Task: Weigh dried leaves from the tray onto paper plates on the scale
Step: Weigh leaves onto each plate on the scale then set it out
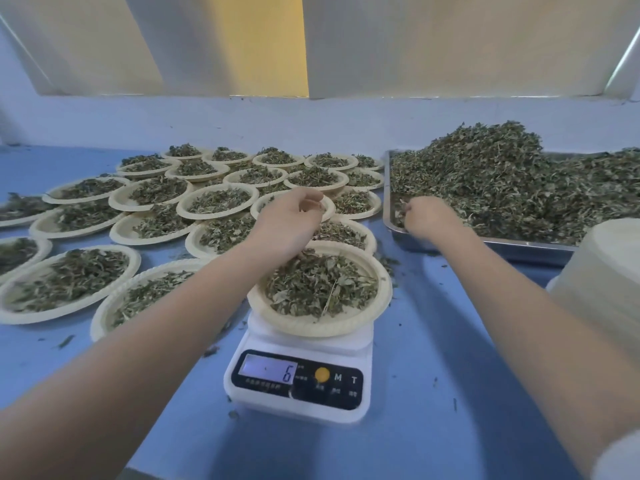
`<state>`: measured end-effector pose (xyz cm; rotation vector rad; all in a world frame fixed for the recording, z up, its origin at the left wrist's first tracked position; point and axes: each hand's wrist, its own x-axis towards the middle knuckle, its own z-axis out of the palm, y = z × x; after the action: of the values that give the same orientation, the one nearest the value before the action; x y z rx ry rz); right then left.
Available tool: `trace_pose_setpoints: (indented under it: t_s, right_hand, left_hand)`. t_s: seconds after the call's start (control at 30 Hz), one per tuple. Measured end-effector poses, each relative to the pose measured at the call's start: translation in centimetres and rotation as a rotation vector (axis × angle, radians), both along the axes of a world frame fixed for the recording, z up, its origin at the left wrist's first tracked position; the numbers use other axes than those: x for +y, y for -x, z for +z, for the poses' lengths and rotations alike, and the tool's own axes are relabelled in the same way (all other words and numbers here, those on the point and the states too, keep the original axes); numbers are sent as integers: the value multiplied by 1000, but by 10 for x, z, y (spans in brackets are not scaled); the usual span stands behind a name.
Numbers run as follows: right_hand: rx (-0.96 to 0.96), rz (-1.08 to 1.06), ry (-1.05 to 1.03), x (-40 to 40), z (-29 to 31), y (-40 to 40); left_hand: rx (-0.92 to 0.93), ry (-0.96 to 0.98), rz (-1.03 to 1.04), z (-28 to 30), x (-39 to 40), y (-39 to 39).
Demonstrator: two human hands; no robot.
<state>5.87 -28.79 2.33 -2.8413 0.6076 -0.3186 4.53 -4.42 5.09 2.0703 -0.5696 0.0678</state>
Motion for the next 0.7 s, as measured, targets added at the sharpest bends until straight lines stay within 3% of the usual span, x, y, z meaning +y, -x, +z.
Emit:
trace_pose_setpoints:
  t_s: [0.13, 0.2, 0.37, 0.57, 0.7]
  right_hand:
    - [361, -34, 86, -15, 6, -16]
    - [423, -16, 112, -14, 9, -23]
    - [366, 54, 180, -2, 11, -28]
    - [365, 122, -30, -13, 4, -22]
    - [187, 164, -61, -9, -7, -19]
  left_hand:
    - [-10, 37, 21, 1, 9, 0]
    - [-12, 41, 27, -1, 9, -1]
    - [28, 47, 31, -10, 5, -3]
    - [32, 40, 25, -11, 2, -2]
    - [35, 61, 27, -9, 1, -3]
